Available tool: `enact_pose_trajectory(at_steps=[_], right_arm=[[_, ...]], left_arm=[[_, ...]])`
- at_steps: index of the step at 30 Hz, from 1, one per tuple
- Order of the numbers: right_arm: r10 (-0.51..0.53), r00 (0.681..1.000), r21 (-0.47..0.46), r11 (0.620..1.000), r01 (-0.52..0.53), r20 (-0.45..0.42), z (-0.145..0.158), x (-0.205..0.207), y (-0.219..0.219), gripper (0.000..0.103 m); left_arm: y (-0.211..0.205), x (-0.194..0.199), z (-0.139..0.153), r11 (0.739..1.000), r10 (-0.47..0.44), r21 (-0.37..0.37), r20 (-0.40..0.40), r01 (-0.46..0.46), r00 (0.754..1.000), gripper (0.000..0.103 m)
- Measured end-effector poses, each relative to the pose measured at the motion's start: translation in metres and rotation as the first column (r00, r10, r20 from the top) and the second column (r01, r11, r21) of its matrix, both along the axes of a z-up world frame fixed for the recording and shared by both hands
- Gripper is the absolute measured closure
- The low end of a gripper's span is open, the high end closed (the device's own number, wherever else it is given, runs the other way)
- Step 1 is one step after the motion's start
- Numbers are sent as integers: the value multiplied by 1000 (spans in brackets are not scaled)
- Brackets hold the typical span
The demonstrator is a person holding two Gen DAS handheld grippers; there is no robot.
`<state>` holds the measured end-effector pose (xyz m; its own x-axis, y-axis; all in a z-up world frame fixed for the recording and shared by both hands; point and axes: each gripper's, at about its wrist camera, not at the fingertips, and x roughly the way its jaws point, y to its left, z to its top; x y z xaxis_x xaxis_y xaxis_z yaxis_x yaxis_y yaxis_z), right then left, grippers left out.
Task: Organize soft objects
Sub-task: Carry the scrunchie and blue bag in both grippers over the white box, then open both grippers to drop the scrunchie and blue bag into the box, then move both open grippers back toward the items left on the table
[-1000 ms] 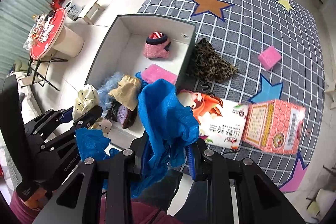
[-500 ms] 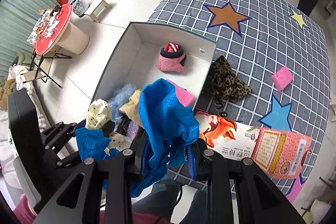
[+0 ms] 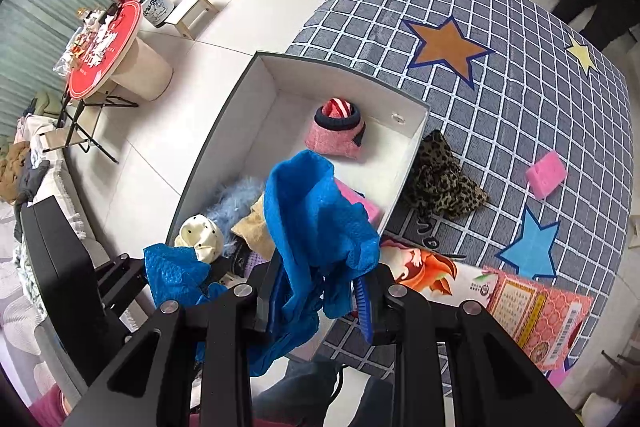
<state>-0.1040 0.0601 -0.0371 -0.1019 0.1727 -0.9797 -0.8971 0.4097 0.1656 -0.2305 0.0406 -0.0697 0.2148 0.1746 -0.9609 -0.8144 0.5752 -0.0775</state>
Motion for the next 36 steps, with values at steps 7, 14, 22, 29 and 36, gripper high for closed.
enact_pose_trajectory(at_steps=[7,14,22,29,36], right_arm=[[29,999,3,1000,-30,18,1,-1,11,74],[40,999,36,999,-40,20,8,0,14,15],[-42,999,10,999,42,-32,4,18,-1,14],[-131,990,-13,991,130,-56,4,43,-32,0],[-154,988,73,985,156,-26,29,48,-66,0]], left_arm=[[1,0,3,1000,15,14,16,-15,1000,34],[0,-7,5,999,47,1,72,-47,996,15],[5,-16,30,995,89,29,224,-98,971,0],[3,1,40,999,17,30,219,-24,976,0],[-7,31,40,992,-127,19,62,127,990,0]])
